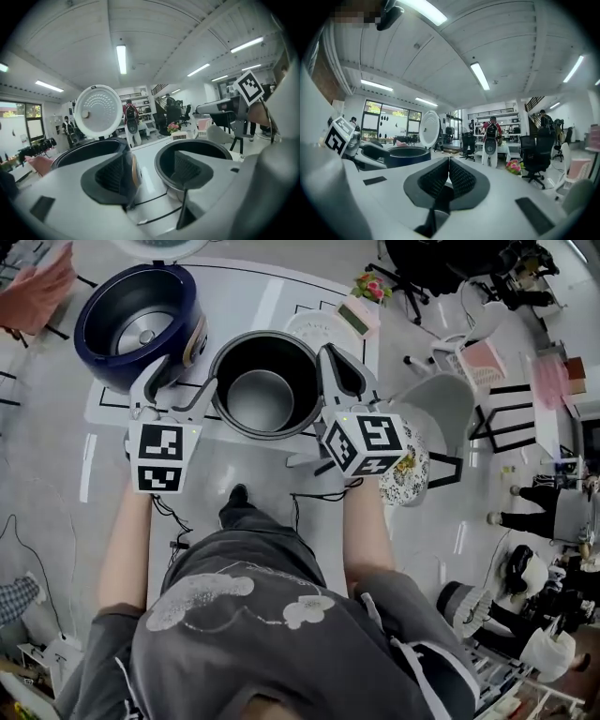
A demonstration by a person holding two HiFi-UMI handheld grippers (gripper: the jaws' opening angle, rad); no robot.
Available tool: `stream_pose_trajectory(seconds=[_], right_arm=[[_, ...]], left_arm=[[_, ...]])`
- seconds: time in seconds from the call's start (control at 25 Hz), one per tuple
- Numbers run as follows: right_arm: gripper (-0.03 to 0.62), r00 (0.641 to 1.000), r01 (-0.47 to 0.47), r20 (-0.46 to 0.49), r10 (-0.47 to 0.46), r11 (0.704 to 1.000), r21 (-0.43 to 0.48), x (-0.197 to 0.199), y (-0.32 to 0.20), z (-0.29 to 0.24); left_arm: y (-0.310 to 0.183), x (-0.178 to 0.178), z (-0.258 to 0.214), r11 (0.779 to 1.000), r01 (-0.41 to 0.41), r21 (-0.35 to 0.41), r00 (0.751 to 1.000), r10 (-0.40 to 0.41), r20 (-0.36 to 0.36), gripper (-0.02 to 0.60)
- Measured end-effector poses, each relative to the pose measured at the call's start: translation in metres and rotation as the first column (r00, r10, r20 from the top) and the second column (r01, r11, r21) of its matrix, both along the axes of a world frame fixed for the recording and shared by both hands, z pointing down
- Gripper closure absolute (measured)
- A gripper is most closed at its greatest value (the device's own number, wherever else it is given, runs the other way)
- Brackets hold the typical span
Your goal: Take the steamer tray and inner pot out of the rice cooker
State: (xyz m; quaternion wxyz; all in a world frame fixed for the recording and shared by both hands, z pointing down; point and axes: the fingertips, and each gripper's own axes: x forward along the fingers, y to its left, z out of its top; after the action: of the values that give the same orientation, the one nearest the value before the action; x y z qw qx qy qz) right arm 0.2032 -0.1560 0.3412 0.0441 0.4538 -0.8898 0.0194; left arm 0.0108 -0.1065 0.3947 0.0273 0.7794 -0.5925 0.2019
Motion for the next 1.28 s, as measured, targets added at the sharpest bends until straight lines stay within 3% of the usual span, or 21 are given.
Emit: stream_pose_trajectory(seconds=[0.08, 0.16, 0.44, 0.84, 1.04, 1.28], right_arm=[[0.565, 0.999, 0.028, 0.032, -0.026, 0.999, -0.034, -0.01, 0.018, -0.003], [0.565, 0.998, 0.049, 0.048, -0.047, 0.998, -0.042, -0.019, 0.034, -0.006], [0.566, 0.994, 0.107, 0.018, -0.107, 0.994, -0.033, -0.044, 0.089, -0.012], [0.566, 0.984, 0.18, -0.008, -0.18, 0.982, -0.052, -0.048, 0.157, 0.002], [0.566, 0.977, 0.207, -0.03, -0.211, 0.974, -0.094, -0.047, 0.194, 0.023], [0.566, 0.971, 0.235, 0.006, -0.237, 0.958, -0.165, -0.031, 0.225, 0.044]], left_arm=[[0.023, -0.009, -0.007, 0.999, 0.03, 0.023, 0.999, -0.03, -0.014, 0.259], [0.045, -0.018, -0.014, 0.996, 0.066, 0.06, 0.998, -0.065, -0.013, 0.355], [0.114, -0.04, -0.029, 0.981, 0.162, 0.107, 0.987, -0.161, -0.024, 0.572], [0.2, -0.038, -0.025, 0.98, 0.18, 0.086, 0.977, -0.168, -0.133, 0.574], [0.238, -0.044, -0.005, 0.972, 0.229, 0.047, 0.961, -0.218, -0.17, 0.574], [0.274, -0.036, 0.0, 0.968, 0.25, 0.037, 0.96, -0.242, -0.144, 0.574]])
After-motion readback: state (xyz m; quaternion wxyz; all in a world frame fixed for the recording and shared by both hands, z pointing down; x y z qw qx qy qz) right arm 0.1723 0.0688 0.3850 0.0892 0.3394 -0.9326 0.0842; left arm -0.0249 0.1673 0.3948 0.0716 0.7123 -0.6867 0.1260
